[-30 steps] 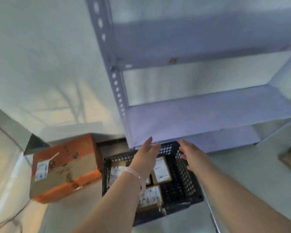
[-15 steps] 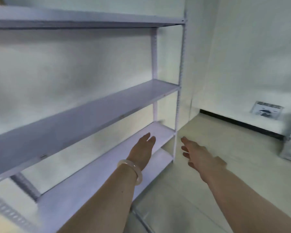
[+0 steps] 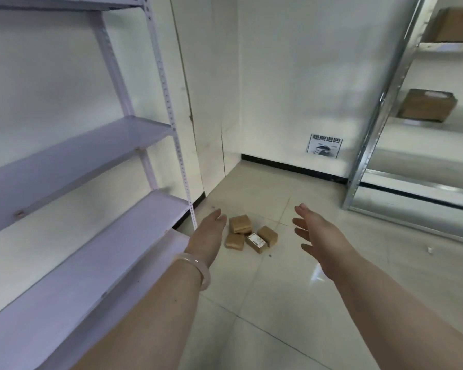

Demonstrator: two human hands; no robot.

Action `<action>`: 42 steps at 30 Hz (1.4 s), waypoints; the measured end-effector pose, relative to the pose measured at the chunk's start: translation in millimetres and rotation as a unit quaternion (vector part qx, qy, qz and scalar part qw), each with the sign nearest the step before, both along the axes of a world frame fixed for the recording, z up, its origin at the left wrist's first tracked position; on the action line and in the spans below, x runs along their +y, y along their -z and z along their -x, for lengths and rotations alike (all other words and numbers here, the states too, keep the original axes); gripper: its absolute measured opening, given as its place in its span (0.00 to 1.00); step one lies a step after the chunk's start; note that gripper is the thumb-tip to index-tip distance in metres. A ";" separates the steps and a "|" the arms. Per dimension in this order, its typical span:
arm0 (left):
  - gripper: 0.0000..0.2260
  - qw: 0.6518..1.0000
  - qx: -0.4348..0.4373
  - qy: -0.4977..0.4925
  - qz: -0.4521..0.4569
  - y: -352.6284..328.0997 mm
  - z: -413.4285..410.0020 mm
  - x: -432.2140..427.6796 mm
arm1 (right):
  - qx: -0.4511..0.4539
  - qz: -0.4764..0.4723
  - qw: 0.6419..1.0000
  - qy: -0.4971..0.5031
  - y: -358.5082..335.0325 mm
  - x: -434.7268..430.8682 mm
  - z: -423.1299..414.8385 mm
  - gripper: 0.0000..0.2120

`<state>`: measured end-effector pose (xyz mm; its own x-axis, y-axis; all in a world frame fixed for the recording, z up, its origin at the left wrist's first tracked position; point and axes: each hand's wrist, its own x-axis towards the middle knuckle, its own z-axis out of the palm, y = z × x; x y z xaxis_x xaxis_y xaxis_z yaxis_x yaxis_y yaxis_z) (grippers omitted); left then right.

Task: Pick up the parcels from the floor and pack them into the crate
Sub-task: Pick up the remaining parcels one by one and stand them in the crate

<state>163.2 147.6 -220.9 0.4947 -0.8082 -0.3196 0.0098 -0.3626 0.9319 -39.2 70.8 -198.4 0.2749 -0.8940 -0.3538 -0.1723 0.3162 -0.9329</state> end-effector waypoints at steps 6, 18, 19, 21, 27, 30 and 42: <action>0.21 1.000 0.003 0.015 -0.026 31.9 -7.8 -94.5 | 0.007 -0.039 0.999 0.031 40.3 -71.6 -4.9 0.24; 0.21 0.998 0.008 0.019 -0.053 78.0 -158.1 -308.3 | 0.038 -0.046 0.997 0.041 60.3 -289.8 -127.2 0.23; 0.21 0.998 0.005 0.020 -0.055 78.8 -166.6 -320.5 | 0.038 -0.052 0.997 0.046 61.9 -298.5 -129.9 0.23; 0.21 0.998 0.011 0.020 -0.056 85.4 -182.0 -353.9 | 0.046 -0.058 0.996 0.051 71.5 -323.8 -135.8 0.22; 0.20 0.994 0.059 0.006 -0.091 123.8 -195.3 -428.0 | 0.089 -0.078 0.991 0.058 109.5 -410.0 -143.3 0.23; 0.19 0.991 0.057 -0.007 -0.118 155.5 -205.3 -461.9 | 0.102 -0.098 0.989 0.030 138.4 -461.7 -156.3 0.22; 0.18 0.952 0.142 -0.177 -0.206 314.7 -210.9 -611.3 | 0.218 -0.150 0.950 -0.163 315.6 -713.3 -214.6 0.23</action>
<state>374.1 -463.8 -535.6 0.5594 -0.3839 -0.7346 0.4301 -0.6231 0.6532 175.4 -642.5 -514.0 0.2880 -0.6272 -0.7237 -0.6564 0.4210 -0.6261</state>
